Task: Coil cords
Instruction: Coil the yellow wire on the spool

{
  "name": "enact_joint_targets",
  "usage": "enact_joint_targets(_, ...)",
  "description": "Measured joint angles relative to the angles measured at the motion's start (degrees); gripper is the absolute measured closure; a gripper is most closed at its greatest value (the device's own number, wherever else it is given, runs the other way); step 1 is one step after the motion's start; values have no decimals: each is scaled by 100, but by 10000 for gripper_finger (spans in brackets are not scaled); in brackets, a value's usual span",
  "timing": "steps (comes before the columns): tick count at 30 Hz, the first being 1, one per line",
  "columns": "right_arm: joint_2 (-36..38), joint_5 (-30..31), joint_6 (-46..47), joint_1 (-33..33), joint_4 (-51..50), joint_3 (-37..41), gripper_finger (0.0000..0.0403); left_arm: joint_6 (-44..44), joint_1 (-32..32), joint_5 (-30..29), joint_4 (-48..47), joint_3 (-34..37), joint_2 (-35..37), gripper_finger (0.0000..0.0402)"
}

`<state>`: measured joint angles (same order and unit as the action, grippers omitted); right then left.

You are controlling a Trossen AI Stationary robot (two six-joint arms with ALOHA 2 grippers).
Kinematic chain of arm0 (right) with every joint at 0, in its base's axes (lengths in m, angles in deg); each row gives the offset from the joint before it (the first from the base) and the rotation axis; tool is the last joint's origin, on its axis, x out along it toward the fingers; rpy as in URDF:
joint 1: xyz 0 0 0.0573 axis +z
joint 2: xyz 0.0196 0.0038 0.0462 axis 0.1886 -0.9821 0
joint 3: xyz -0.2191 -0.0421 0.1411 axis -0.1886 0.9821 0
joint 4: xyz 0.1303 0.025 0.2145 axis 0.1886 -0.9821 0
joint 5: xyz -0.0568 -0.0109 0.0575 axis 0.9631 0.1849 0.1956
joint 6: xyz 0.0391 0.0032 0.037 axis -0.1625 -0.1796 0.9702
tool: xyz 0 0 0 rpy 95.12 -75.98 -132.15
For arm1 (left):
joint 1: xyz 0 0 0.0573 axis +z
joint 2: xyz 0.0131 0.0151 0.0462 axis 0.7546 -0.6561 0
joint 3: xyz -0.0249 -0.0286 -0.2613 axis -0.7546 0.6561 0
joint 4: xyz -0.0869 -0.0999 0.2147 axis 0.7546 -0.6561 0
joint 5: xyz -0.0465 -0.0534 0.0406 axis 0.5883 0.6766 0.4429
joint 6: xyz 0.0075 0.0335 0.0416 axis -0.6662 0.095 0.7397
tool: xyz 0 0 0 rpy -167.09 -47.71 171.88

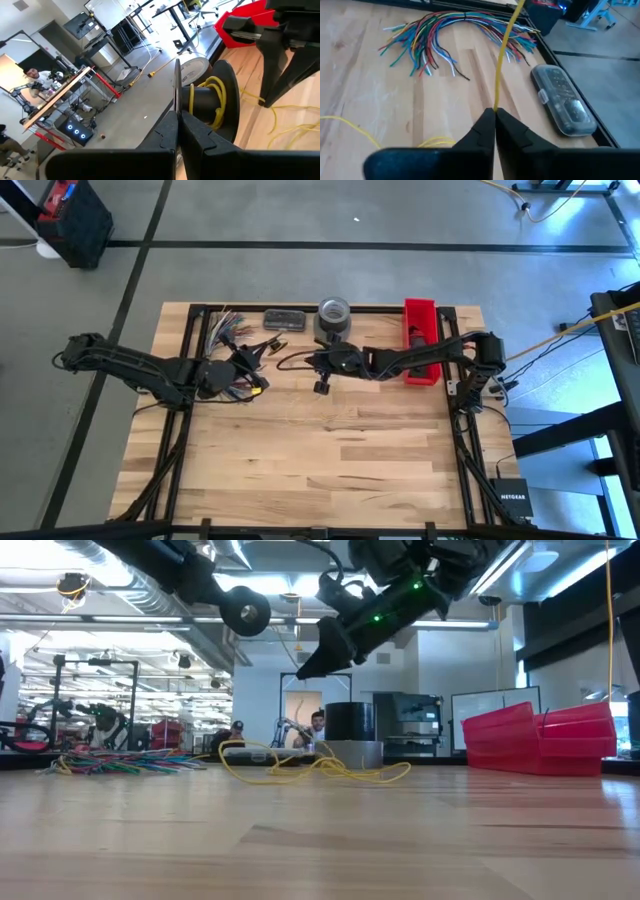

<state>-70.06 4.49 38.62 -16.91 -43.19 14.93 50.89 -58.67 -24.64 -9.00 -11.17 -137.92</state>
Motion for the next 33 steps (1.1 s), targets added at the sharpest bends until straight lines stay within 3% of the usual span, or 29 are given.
enact_joint_targets(17, -570, 129, -109, 4, 1366, -8, 399, -104, 0, 1740, 1198, 2, 0, 401)
enact_joint_targets(26, -570, 59, -61, 127, 1752, -13, 400, 465, 293, 1677, 2320, 2, -229, 401)
enact_joint_targets(33, -610, -44, -61, 167, 1940, -13, 399, 653, 842, 1290, 2437, 4, -487, 401)
